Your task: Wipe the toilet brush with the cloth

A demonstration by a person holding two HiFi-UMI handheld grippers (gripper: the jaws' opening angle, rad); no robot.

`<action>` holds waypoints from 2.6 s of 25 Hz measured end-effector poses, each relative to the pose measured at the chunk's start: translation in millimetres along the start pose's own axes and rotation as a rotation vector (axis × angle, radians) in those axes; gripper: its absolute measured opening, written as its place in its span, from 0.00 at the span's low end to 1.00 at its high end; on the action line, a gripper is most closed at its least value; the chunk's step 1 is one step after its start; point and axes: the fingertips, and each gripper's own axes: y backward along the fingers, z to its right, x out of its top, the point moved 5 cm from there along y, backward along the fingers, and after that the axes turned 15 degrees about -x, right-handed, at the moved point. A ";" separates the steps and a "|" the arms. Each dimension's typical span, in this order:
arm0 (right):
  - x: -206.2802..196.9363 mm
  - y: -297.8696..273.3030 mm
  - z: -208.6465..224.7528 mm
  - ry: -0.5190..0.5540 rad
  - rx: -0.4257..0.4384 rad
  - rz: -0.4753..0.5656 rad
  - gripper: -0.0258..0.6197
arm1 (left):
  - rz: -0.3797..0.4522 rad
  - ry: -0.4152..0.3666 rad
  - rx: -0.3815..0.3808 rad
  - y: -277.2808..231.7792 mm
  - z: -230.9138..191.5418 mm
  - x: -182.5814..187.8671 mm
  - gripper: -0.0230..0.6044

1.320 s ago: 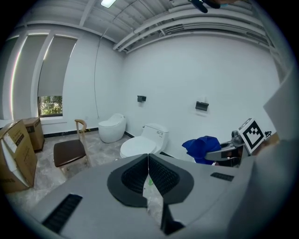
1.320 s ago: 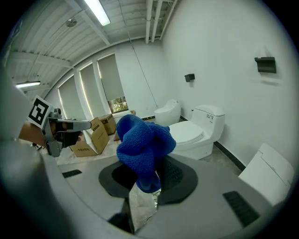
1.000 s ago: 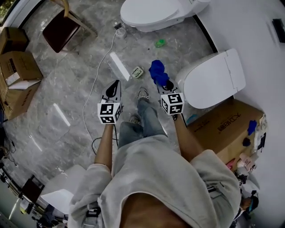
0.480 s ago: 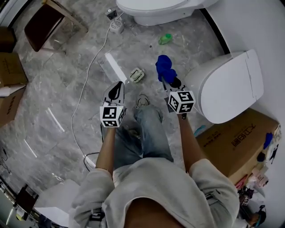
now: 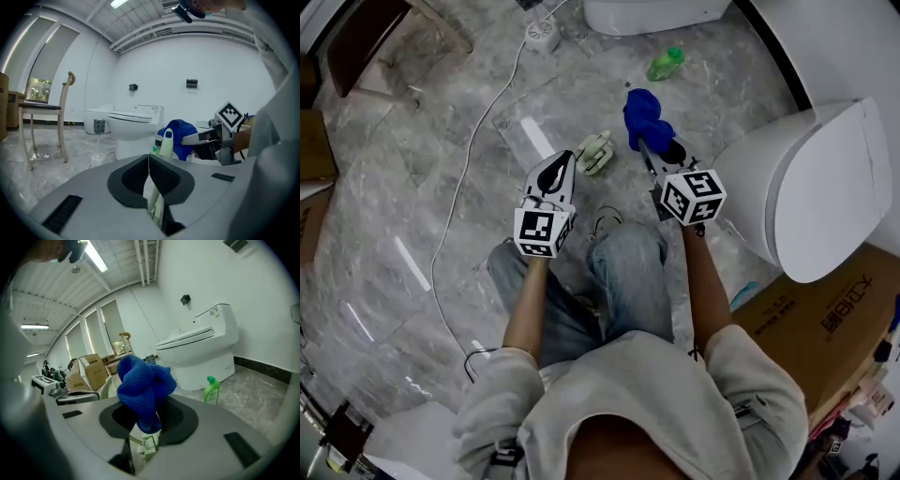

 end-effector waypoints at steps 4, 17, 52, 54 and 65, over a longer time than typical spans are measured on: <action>-14.9 -12.6 -12.4 0.002 0.071 0.044 0.21 | 0.049 -0.054 -0.037 -4.5 -1.4 -19.0 0.07; -36.6 -13.2 -48.3 -0.035 0.234 0.022 0.21 | 0.061 -0.114 -0.146 -9.4 12.0 -28.3 0.07; -94.8 -48.9 -62.3 -0.038 0.291 -0.132 0.21 | 0.022 -0.125 -0.159 -18.4 10.8 -35.4 0.07; -107.4 -52.6 -62.2 -0.003 0.288 -0.165 0.21 | 0.020 -0.126 -0.159 -18.9 11.2 -36.0 0.07; -177.3 -96.9 -49.1 0.098 0.225 -0.375 0.21 | 0.013 -0.130 -0.150 -14.5 8.8 -36.4 0.07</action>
